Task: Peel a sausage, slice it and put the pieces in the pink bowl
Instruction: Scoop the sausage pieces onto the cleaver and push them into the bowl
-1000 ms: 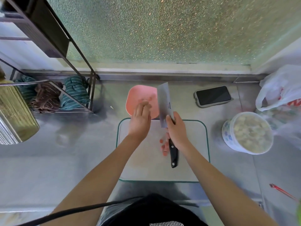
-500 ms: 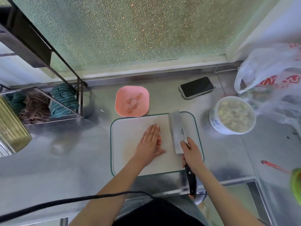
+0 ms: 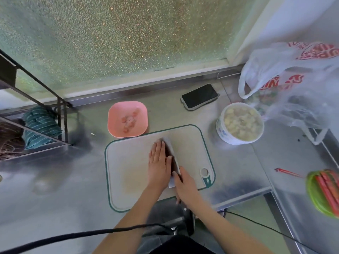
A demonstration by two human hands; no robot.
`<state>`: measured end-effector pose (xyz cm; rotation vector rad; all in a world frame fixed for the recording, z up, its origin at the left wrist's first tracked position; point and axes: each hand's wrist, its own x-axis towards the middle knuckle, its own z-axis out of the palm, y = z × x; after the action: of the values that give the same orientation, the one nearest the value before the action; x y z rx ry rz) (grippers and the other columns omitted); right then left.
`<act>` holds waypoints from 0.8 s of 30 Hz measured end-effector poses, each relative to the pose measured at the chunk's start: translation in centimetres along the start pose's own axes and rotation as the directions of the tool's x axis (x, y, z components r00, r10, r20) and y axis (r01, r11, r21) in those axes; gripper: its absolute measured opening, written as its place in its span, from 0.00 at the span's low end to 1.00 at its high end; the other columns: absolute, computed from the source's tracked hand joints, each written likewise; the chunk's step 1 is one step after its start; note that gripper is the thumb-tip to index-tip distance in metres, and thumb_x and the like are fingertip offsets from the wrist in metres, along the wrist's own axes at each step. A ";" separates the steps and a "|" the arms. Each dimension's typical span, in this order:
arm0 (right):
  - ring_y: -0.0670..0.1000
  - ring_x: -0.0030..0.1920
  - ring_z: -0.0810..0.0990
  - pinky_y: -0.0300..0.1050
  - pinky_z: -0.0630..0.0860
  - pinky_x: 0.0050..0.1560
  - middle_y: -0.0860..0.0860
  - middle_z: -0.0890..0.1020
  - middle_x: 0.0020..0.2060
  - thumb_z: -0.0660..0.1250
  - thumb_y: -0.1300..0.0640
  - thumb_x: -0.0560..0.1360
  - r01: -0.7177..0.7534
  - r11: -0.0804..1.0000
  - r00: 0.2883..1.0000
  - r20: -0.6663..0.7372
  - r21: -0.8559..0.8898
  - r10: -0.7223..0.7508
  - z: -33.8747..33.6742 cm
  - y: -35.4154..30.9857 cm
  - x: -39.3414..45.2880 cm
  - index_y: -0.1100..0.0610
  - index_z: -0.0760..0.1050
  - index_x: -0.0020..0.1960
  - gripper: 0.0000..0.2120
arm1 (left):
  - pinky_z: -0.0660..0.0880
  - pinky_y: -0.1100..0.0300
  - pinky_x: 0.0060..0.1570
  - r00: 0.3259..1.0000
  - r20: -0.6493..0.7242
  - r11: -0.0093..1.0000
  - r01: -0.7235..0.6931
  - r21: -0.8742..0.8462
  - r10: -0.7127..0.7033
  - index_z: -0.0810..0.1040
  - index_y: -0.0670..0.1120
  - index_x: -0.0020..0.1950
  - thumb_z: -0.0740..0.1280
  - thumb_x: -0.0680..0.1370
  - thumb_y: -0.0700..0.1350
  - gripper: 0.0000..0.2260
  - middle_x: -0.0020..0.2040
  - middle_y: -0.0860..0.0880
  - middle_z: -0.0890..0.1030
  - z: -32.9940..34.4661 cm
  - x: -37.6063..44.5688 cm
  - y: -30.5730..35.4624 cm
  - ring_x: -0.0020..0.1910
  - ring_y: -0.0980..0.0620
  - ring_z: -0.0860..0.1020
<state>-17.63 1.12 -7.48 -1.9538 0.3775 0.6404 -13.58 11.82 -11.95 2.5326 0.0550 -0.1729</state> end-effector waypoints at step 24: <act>0.51 0.19 0.64 0.42 0.66 0.21 0.53 0.69 0.25 0.55 0.55 0.80 0.068 0.953 0.985 0.132 0.296 -0.111 2.6 -12.7 6.8 0.53 0.68 0.45 0.06 | 0.62 0.60 0.66 0.935 -0.278 0.918 0.103 -0.383 -0.221 0.59 0.44 0.75 0.57 0.81 0.43 0.22 0.76 0.48 0.59 -10.8 9.8 -1.2 0.69 0.45 0.66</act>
<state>-6.25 9.27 -3.14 -1.6226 0.2728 0.6279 -2.72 18.97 -5.11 2.1577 0.3932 0.1686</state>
